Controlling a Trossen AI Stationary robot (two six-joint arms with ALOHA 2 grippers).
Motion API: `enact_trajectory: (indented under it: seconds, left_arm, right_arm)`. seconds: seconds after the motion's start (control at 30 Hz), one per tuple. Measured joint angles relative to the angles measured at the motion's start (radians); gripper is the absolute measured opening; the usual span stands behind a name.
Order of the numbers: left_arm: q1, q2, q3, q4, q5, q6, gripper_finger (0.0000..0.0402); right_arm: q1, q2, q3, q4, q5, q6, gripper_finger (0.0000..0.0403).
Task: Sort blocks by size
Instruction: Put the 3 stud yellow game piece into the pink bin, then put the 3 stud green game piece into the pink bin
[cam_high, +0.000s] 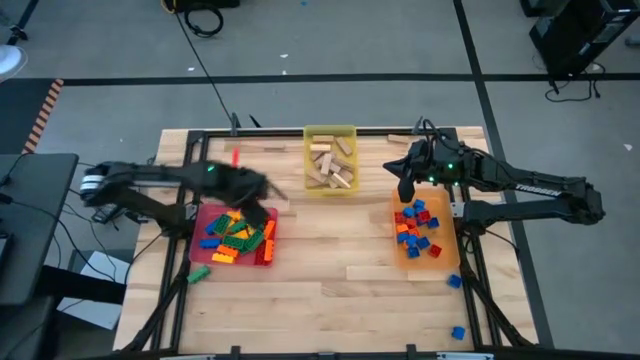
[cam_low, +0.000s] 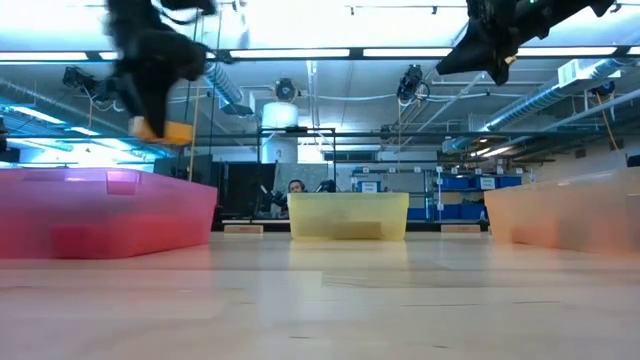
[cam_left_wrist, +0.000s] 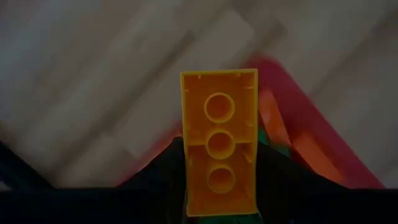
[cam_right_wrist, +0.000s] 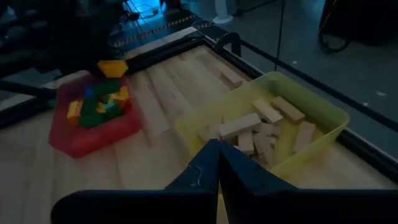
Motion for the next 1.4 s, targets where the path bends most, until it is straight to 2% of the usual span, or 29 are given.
enact_trajectory:
  seconds: [0.1, 0.2, 0.37, 0.53, 0.73, 0.97, 1.17, 1.4]
  left_arm:
    - [-0.081, -0.107, -0.100, 0.024, 0.012, -0.138, 0.0152]
    - [-0.145, -0.156, -0.175, 0.038, 0.044, -0.241, 0.0152]
    - [-0.200, -0.164, -0.262, 0.030, 0.049, -0.373, 0.0164]
    - [-0.216, -0.156, -0.298, 0.033, 0.052, -0.393, 0.0206]
    - [-0.217, -0.157, -0.293, 0.028, 0.056, -0.397, 0.0247]
    - [-0.279, -0.157, -0.210, -0.044, 0.079, -0.514, 0.0252]
    - [-0.455, -0.157, -0.151, -0.086, 0.084, -0.732, 0.0249]
    - [-0.711, -0.143, -0.146, -0.086, 0.116, -1.088, 0.0248]
  right_arm:
    - [0.008, 0.000, 0.000, 0.000, 0.000, 0.029, 0.0021]
    - [0.014, 0.000, 0.000, 0.001, 0.000, 0.058, 0.0021]
    - [0.028, 0.006, 0.000, 0.007, 0.000, 0.100, 0.0021]
    - [0.049, 0.006, 0.000, 0.008, 0.000, 0.102, 0.0021]
    - [0.067, 0.006, 0.000, 0.007, 0.000, 0.101, 0.0021]
    - [0.069, 0.006, 0.000, 0.007, -0.001, 0.099, 0.0021]
    - [0.069, 0.006, 0.000, 0.004, -0.001, 0.099, 0.0021]
    - [0.074, 0.006, 0.000, -0.001, -0.001, 0.100, 0.0021]
